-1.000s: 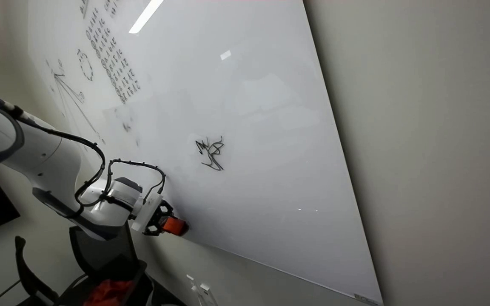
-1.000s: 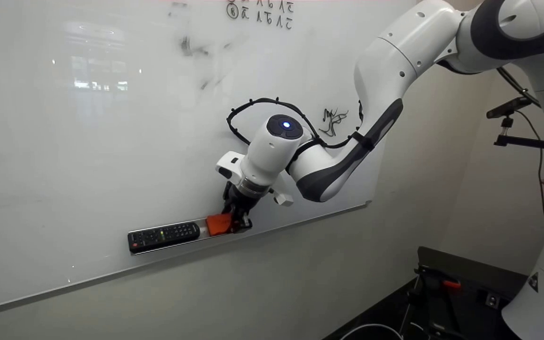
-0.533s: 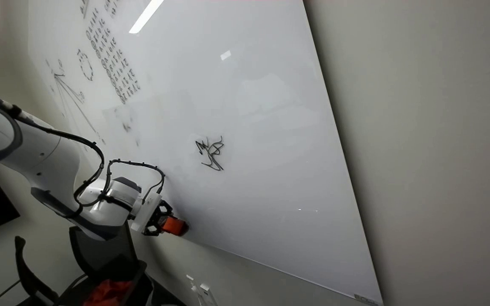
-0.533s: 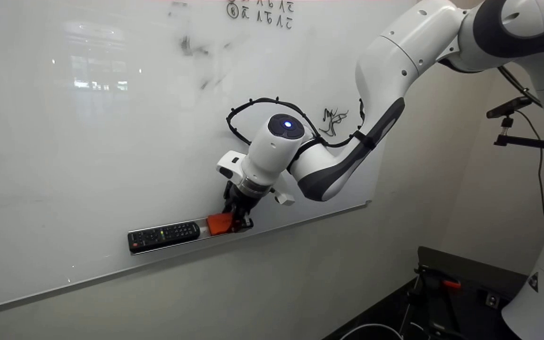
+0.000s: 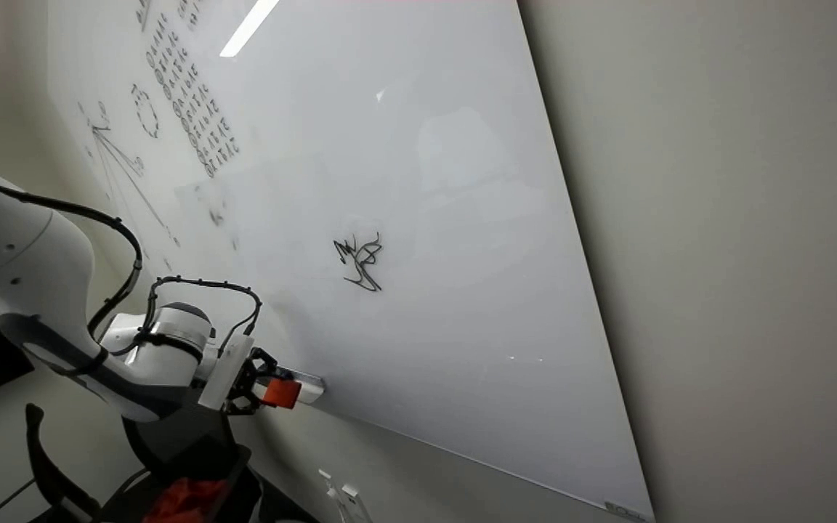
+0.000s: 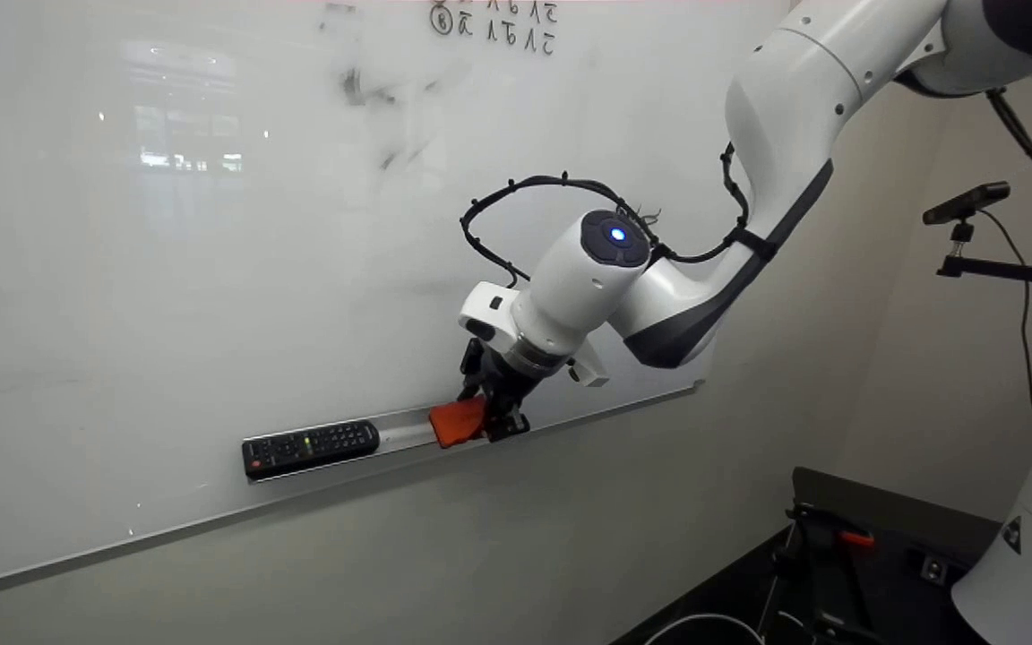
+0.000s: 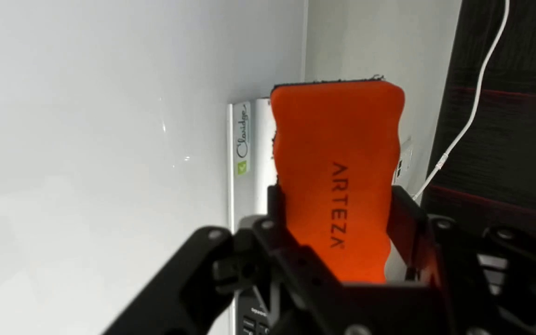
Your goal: Use the whiteboard eraser to erase the scribble on the whiteboard
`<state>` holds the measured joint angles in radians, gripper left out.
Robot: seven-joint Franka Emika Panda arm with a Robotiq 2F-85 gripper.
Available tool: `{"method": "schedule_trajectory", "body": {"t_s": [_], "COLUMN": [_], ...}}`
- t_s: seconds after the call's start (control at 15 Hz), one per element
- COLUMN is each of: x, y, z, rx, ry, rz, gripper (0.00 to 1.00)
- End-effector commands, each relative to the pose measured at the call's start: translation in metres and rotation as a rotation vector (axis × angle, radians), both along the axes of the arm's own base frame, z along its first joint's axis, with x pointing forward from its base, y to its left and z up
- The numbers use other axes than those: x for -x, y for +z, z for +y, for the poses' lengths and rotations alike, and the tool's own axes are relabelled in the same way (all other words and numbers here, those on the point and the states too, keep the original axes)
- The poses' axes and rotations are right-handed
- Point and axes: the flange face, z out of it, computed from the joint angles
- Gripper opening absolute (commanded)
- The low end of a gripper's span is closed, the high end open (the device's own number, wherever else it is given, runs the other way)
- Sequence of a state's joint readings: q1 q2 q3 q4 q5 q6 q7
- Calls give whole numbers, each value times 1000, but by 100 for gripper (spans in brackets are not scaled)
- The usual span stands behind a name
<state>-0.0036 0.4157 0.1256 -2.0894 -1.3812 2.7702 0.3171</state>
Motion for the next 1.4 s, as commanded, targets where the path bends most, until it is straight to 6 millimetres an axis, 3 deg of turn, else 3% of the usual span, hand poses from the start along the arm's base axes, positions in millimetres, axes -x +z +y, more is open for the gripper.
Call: {"method": "schedule_trajectory", "body": {"t_s": [0.0,0.4,0.67,1.0,1.07,1.13,1.33], "x": [54,111,136,149,136,138,138], "y": [22,52,70,98,85,88,84], "z": [0,-4,-19,-48,-38,-41,-40], "rx": [65,182,244,295,278,281,281], "ry": [12,27,-22,-148,-114,-121,-117], "rz": [-74,-299,-419,-554,-484,-492,-483], "gripper": [31,31,31,31,31,56,56]}}
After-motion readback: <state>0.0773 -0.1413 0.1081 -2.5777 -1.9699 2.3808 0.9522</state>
